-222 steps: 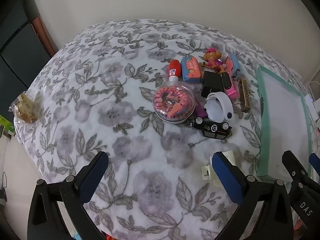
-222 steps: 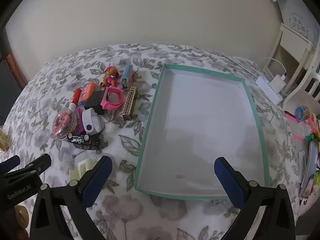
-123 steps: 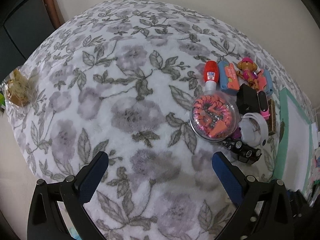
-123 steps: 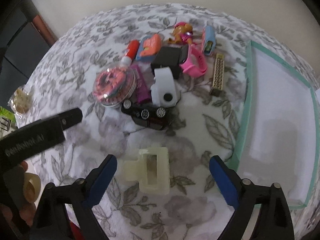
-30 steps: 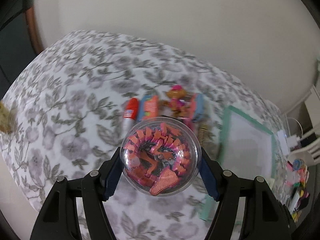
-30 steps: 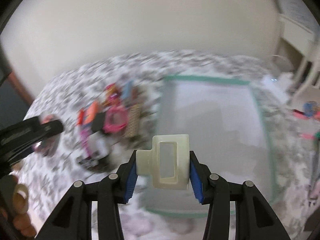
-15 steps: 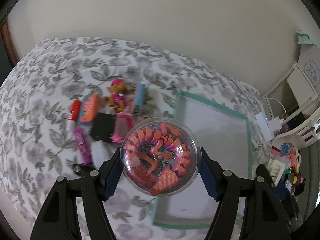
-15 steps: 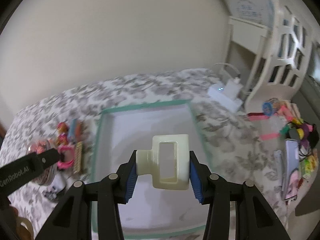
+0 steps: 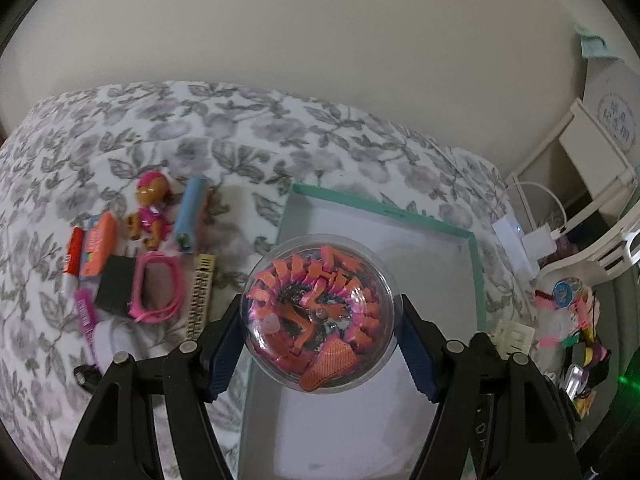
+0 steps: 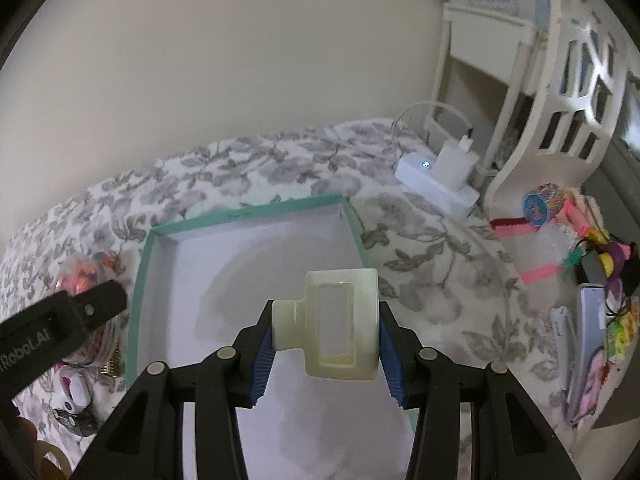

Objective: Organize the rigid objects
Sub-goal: 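Carry the dome and clip into the teal-rimmed tray and open both tools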

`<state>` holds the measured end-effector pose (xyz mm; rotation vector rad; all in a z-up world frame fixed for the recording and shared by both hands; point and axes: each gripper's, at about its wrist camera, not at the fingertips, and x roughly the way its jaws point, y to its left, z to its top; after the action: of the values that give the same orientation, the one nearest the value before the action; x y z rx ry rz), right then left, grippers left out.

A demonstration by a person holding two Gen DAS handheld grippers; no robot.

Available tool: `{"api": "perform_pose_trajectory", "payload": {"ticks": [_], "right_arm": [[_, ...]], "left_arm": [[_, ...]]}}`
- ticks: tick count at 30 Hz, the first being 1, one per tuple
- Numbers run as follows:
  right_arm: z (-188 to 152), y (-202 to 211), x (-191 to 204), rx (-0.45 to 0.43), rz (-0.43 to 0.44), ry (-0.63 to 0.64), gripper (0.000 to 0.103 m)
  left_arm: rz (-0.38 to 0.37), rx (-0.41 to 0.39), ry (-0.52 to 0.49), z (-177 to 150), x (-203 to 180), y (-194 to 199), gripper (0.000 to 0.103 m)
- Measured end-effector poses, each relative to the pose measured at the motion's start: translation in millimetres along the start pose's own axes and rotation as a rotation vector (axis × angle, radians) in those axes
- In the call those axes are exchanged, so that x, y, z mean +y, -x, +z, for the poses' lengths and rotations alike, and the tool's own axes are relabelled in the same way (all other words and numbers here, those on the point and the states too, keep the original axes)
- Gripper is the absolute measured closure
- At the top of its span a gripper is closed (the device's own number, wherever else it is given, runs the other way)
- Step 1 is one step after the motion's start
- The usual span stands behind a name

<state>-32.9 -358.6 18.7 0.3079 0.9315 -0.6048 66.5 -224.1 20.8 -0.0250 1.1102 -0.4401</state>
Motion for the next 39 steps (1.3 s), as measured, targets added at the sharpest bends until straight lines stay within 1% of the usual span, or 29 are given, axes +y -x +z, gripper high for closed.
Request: {"api": "perform_pose_trajectory", "payload": {"ticks": [7,13,18,22,25,31,34,38,39], "right_arm": [[0,-31,3,0.058,0.019,0.023,0.054],[-2,-48,9,0.09,0.04,0.048,0.054],[-9,-63,12,0.134,0.052,0.063,0.054],[-13,-67,14,0.14,0.046,0.086,0.054],[-14,-68,13,0.149,0.063,0.073,0.053],[-18,-70,11,0.157,0.061,0.073,0.053],[-18,-70,12,0.155,0.056,0.073,0.053],[-20,-71,11,0.162,0.061,0.066,0.051],[-20,-72,10,0.165,0.058,0.065,0.049]], "left_arm": [[-0.002,0.041,0.018,4,5,-30,0.031],[-0.022,0.034,-0.007,6,-1,-40,0.031],[-0.009,0.052,-0.029,3,-5,-50,0.031],[-0.008,0.065,-0.038,-1,-6,-55,0.031],[-0.005,0.078,-0.04,-3,-5,-59,0.031],[-0.019,0.116,-0.026,-6,-3,-66,0.031],[-0.012,0.131,-0.031,-8,-5,-68,0.03],[-0.019,0.144,-0.031,-9,-6,-69,0.03],[-0.024,0.144,-0.027,-9,-6,-69,0.029]]}}
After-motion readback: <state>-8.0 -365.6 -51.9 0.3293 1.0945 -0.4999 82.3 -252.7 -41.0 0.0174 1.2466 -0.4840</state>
